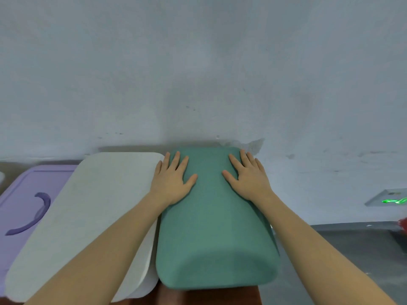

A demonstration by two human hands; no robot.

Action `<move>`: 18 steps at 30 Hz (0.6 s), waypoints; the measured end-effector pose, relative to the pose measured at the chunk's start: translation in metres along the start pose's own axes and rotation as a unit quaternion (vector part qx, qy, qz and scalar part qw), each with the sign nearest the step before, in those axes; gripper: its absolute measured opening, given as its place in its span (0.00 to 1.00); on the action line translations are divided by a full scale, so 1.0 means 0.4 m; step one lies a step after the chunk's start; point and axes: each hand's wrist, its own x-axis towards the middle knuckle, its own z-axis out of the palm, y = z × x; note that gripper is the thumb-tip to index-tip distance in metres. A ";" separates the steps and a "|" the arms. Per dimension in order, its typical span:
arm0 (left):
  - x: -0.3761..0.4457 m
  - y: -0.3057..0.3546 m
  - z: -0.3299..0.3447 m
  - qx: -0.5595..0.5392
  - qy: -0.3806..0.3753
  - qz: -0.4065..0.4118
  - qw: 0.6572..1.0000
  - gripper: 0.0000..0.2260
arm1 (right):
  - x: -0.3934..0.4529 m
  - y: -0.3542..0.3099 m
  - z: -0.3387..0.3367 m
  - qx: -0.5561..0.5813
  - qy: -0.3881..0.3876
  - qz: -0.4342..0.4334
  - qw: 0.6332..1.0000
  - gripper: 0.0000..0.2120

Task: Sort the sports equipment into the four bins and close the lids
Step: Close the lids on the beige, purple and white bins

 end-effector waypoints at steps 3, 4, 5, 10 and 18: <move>-0.003 0.004 0.000 0.005 0.006 0.000 1.000 0.30 | -0.005 0.000 0.001 0.013 0.001 -0.001 1.000 0.30; -0.006 0.006 0.001 0.008 0.007 0.000 1.000 0.30 | -0.009 0.000 0.001 0.016 0.003 0.000 1.000 0.31; -0.010 0.008 0.002 0.010 0.008 0.000 1.000 0.30 | -0.015 -0.002 0.002 0.019 0.004 0.002 1.000 0.31; -0.018 0.017 -0.003 0.037 0.026 0.012 0.999 0.31 | -0.041 -0.002 0.001 0.023 0.012 0.005 1.000 0.31; -0.016 0.017 -0.010 0.008 0.016 0.003 1.000 0.31 | -0.035 -0.012 -0.008 -0.009 0.006 0.015 1.000 0.31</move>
